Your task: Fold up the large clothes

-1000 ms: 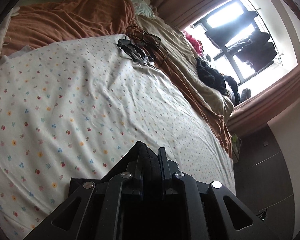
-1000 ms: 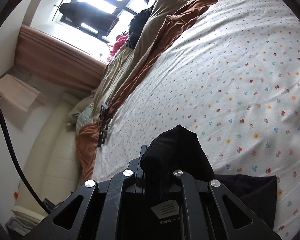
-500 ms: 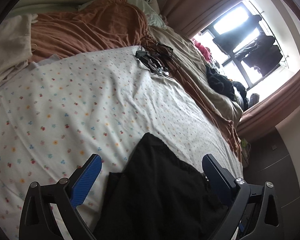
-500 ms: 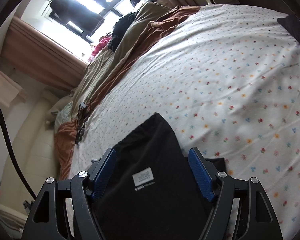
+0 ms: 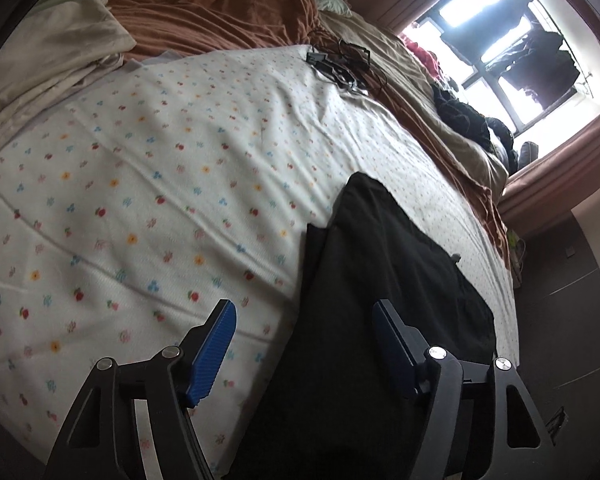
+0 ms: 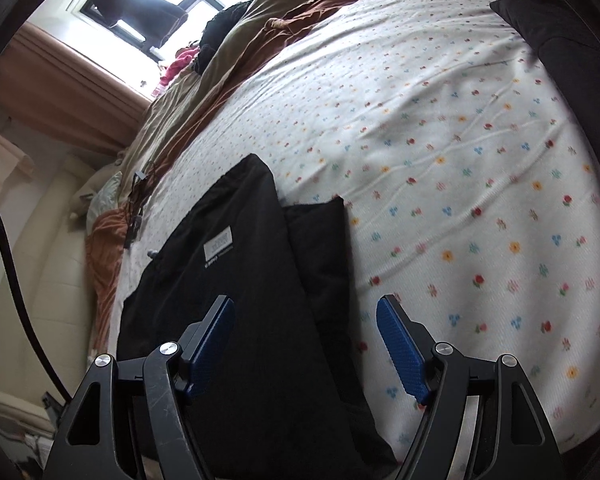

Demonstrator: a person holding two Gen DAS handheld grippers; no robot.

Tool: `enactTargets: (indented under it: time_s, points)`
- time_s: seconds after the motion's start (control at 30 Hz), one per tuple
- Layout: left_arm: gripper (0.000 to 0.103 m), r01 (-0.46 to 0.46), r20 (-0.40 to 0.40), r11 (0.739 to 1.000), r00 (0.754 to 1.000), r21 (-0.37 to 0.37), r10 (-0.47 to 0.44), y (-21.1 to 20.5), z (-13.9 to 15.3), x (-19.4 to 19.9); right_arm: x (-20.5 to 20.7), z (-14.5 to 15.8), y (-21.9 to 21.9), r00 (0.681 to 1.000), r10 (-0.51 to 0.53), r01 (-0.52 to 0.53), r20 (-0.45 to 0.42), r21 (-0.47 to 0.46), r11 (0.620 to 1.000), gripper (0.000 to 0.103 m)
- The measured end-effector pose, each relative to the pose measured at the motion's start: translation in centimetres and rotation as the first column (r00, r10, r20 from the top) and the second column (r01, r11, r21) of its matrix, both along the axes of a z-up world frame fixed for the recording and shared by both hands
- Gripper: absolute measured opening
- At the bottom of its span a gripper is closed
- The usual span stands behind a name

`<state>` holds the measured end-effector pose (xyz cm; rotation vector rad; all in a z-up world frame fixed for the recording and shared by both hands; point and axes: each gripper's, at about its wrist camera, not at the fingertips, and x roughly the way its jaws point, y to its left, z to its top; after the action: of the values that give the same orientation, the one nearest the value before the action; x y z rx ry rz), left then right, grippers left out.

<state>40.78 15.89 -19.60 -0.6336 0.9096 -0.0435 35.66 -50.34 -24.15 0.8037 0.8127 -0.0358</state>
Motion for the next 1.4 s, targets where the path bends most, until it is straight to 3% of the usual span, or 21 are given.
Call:
enactTargets:
  time_s: [0.13,0.33,0.4,0.6,0.93,0.97,1.03,1.07,1.1,1.2,1.4]
  points:
    - [0.067,0.018,-0.039,0.999,0.999,0.032,-0.017,-0.5,-1.4,-1.6,-1.7,-1.1,0.7,1.000,0.024,-0.024,-0.019,0.012,1.000,0.065]
    - [0.061,0.026,-0.083,0.999,0.996,0.033,-0.023,-0.4,-3.0,-3.7,-2.9,-1.6,2.6,0.996,0.085,-0.086,-0.028,-0.043,0.995,0.017]
    - [0.049,0.037,-0.088,0.999,0.996,0.024,-0.035,-0.5,-3.4,-4.1,-3.5,-1.4,2.2,0.997,0.077,-0.077,-0.002,-0.038,0.996,0.008]
    - [0.027,0.065,-0.087,0.998,0.994,0.007,-0.064,-0.8,-3.4,-4.5,-5.4,-1.9,1.8,0.999,0.034,-0.033,0.015,-0.035,0.999,0.002]
    - [0.028,0.041,-0.090,0.999,0.995,-0.008,-0.041,0.0,-3.0,-5.2,-6.9,-2.1,2.2,0.999,-0.009,0.006,-0.038,-0.082,0.997,0.001]
    - [0.031,0.039,-0.092,0.999,0.995,-0.024,-0.041,0.2,-3.0,-5.4,-6.9,-2.0,2.3,0.999,-0.009,0.005,-0.043,-0.087,0.996,0.001]
    - [0.049,0.033,-0.097,0.997,0.994,-0.077,-0.040,0.8,-3.3,-5.9,-6.8,-1.8,2.4,0.998,-0.012,0.008,-0.055,-0.087,0.996,0.001]
    - [0.064,0.025,-0.096,0.995,0.995,-0.097,-0.034,1.1,-3.4,-6.2,-6.8,-1.7,2.4,0.998,-0.015,0.009,-0.066,-0.090,0.996,0.001]
    - [0.070,0.017,-0.085,0.992,0.996,-0.121,-0.028,1.4,-3.4,-6.6,-6.8,-1.5,2.4,0.996,-0.023,0.015,-0.084,-0.097,0.995,0.001]
    - [0.071,0.027,-0.068,0.983,0.997,-0.183,-0.040,1.6,-3.4,-7.3,-7.6,-0.7,1.6,0.987,-0.091,0.072,-0.130,-0.149,0.986,0.010]
    - [0.071,0.038,-0.091,0.954,0.994,-0.298,-0.068,1.0,-4.5,-7.5,-8.8,3.5,2.5,0.997,-0.064,0.056,-0.040,-0.171,0.984,0.013]
